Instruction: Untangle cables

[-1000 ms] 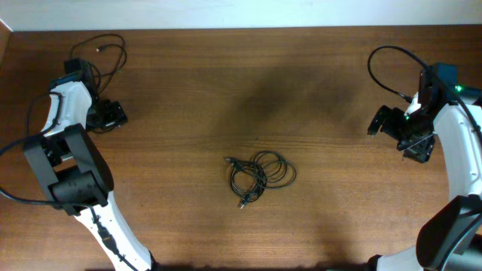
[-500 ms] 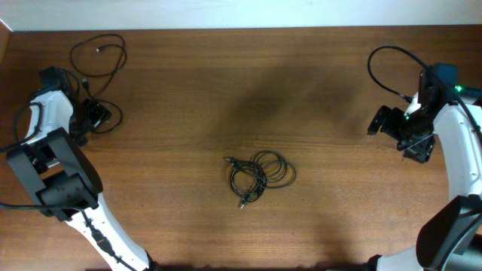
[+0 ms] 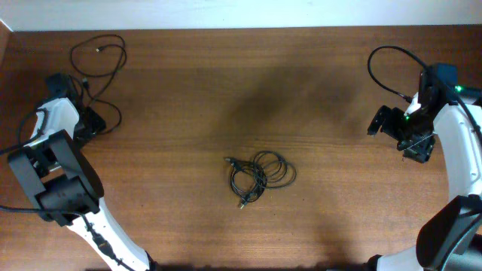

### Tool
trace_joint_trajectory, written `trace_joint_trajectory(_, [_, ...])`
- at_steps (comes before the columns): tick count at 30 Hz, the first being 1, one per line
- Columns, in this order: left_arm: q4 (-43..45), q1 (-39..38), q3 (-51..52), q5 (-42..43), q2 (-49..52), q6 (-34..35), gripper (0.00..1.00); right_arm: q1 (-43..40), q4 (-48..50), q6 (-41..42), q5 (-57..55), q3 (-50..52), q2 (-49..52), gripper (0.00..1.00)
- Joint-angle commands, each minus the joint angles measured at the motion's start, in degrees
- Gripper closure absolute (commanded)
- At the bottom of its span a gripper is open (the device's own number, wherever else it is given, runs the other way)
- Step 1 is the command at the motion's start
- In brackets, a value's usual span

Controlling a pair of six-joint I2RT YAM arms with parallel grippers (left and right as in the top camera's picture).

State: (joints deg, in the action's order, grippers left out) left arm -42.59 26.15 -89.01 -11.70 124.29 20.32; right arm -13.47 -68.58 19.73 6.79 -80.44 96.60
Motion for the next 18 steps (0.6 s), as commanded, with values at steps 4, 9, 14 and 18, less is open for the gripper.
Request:
trace_joint_trajectory(4, [-0.24, 0.39, 2.89, -1.33, 2.38, -3.5, 0.65, -0.07, 0.04, 0.22, 0.11, 0.28, -0.44, 0.02])
trace_joint_trajectory(9, [3.06, 0.44, 2.89, 0.76, 2.38, -3.52, 1.0, -0.07, 0.02, 0.24, 0.11, 0.28, -0.44, 0.01])
trace_joint_trajectory(14, [4.31, 0.42, -7.85, 9.66, 2.21, -13.11, 1.0, -0.07, 0.02, 0.24, 0.11, 0.28, -0.44, 0.02])
trace_joint_trajectory(18, [-2.64, 0.37, -30.95, 17.51, 1.84, -12.83, 1.0, -0.07, 0.02, 0.22, 0.11, 0.28, -0.44, 0.02])
